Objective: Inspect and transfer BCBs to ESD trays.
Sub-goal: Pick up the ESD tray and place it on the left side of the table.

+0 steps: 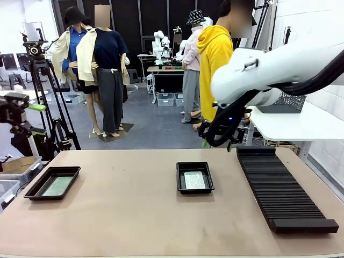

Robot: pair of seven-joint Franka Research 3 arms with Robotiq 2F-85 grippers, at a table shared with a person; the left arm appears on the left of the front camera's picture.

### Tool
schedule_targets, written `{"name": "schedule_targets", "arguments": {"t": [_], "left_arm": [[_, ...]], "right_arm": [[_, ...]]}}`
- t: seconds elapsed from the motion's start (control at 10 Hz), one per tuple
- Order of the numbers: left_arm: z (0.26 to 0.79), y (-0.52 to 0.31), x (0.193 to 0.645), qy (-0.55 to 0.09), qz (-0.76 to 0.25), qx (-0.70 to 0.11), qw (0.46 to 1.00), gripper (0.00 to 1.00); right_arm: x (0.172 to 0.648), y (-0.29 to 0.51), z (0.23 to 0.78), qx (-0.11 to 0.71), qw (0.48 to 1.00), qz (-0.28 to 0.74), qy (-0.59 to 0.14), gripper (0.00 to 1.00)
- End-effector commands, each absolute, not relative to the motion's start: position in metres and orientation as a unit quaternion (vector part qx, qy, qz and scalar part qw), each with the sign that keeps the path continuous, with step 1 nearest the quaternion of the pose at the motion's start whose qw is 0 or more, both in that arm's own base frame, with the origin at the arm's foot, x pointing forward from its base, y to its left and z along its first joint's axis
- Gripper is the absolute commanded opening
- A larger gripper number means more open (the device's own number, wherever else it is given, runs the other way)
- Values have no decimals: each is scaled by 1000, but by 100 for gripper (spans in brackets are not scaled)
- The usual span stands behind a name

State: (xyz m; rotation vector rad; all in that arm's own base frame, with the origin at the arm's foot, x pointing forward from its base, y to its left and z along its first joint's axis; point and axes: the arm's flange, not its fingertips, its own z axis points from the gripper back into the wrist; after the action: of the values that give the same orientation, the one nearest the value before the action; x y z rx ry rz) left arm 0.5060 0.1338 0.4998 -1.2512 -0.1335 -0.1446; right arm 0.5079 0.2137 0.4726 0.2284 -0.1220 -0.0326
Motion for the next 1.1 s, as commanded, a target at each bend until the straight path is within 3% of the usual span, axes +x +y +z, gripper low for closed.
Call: {"name": "schedule_targets", "arguments": {"t": [0.0,0.5,1.0], "left_arm": [[519,100,506,-47,-67,-563,822,100],[548,-26,528,-7,-90,-474,876,100],[550,-146,533,44,-126,-390,911,100]], "right_arm": [[481,173,472,164,983,-11,-77,100],[455,79,486,290,950,-1,-113,100],[453,7,477,420,902,-14,-98,100]]}}
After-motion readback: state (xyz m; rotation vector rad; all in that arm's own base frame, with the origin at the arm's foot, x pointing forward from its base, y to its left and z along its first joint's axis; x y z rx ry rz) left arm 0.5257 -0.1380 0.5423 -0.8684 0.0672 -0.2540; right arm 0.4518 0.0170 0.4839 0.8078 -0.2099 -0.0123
